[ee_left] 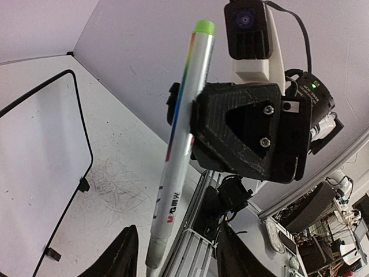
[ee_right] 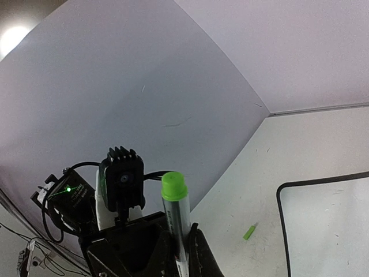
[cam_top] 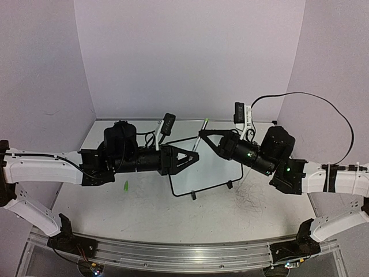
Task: Write a sentence on the whiteboard
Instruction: Pass from the right arm to the left
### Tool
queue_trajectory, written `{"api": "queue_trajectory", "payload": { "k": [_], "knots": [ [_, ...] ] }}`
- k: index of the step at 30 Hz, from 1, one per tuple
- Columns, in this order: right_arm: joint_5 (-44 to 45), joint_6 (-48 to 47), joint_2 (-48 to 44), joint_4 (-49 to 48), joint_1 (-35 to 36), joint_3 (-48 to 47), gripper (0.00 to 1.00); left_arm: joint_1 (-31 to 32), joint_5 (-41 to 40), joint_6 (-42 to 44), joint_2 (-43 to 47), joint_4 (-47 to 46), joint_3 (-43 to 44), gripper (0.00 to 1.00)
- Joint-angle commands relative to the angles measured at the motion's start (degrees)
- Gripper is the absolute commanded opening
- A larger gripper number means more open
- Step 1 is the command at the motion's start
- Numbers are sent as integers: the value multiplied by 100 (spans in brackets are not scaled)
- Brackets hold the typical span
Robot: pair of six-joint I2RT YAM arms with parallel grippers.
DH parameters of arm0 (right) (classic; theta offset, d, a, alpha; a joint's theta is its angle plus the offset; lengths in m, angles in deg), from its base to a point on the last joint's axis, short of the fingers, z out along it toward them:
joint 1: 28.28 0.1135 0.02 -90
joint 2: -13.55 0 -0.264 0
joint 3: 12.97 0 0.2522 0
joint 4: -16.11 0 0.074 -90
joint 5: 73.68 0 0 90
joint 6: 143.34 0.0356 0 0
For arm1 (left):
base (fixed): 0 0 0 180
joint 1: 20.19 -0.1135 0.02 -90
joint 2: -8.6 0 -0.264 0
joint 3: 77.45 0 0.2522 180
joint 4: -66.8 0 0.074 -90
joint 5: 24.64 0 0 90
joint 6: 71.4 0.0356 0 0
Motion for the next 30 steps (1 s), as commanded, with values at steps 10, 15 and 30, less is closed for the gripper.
{"api": "queue_trajectory", "payload": {
  "k": [10,15,30],
  "knots": [
    [-295,274,87,-634,119,-245,0,4,131,192,352,-605,-154,20],
    [-261,334,-52,-636,125,-123,0,4,-75,265,514,-596,-345,3],
    [169,-882,-502,2347,124,-717,98,-3,885,1384,1219,39,-964,0]
  ]
}}
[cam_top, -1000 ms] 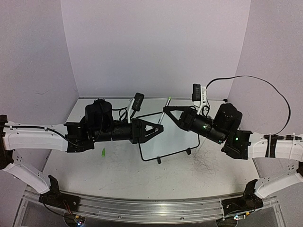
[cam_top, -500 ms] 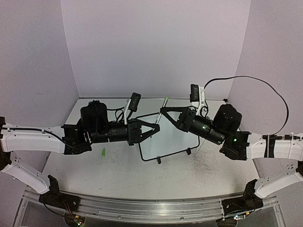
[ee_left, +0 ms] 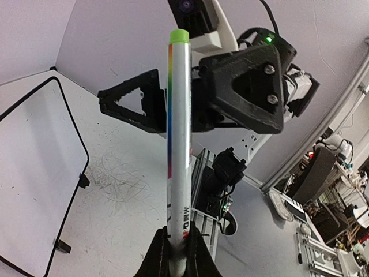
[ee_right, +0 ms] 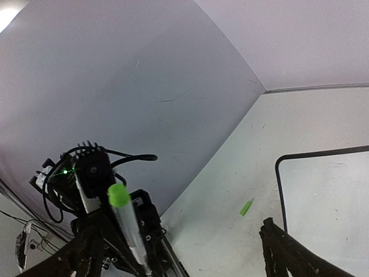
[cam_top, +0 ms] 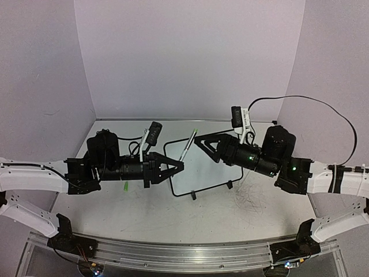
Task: Write a sentence on the whiteboard
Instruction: Pass from the right arm to the left, then pass from the left arm to the right
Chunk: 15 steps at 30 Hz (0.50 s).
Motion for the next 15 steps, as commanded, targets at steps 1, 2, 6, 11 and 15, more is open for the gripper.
{"api": "queue_trajectory", "payload": {
  "k": [1,2,6,11,15],
  "knots": [
    [388,-901,-246,1604,-12,-669,98,-13,543,676,306,436,-2,0],
    [460,-1013,-270,1813,-13,-720,98,-14,631,773,277,600,39,0],
    [191,-1542,-413,2153,-25,-834,98,-14,865,1180,-56,1647,492,0],
    [-1394,-2097,-103,3013,-39,-1476,98,-14,904,1425,-178,2168,740,0],
    [-2011,-2131,313,3601,-38,-1908,89,-12,996,1459,-165,2195,766,0]
  ]
}}
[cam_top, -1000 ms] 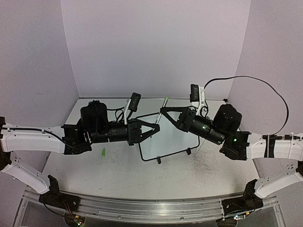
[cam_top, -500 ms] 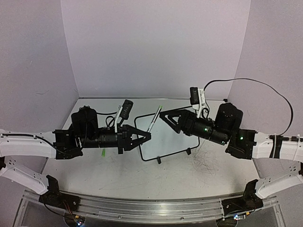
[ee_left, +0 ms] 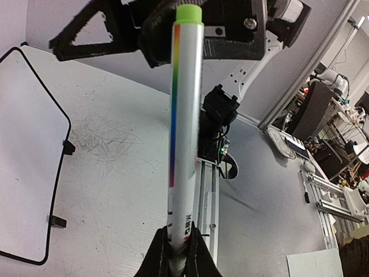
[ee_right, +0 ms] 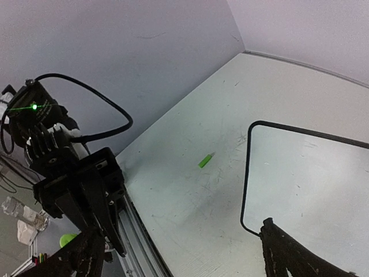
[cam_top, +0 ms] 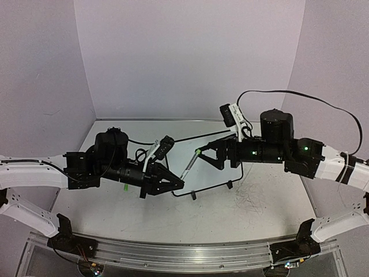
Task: Write a sentence on the whiteboard
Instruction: Pass from the left arm to the right
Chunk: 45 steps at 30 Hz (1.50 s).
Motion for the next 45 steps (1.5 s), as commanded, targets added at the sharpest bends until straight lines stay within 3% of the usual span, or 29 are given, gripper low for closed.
{"api": "queue_trajectory", "payload": {
  "k": [1,7,10,15,25,29,38,45],
  "knots": [
    [-1317,-343,332,574,123,-643,88,-10,22,130,-53,511,266,0],
    [-91,-374,-517,923,-57,-417,97,-8,-265,9,219,525,84,0],
    [-686,-450,-632,929,-62,-436,98,-6,-304,10,299,594,32,0],
    [-1915,-442,92,1100,-67,-819,98,-6,-193,108,295,852,111,0],
    [-3291,-483,1381,1265,-58,-1571,82,2,309,203,263,1123,259,0],
    [-3605,-549,1732,1352,-5,-1624,69,10,404,263,236,1279,350,0],
    [-4210,-798,2174,1371,133,-1655,50,25,518,325,222,1321,376,0],
    [-4525,-878,2399,1371,143,-1755,48,38,610,330,188,1325,345,0]
  ]
}}
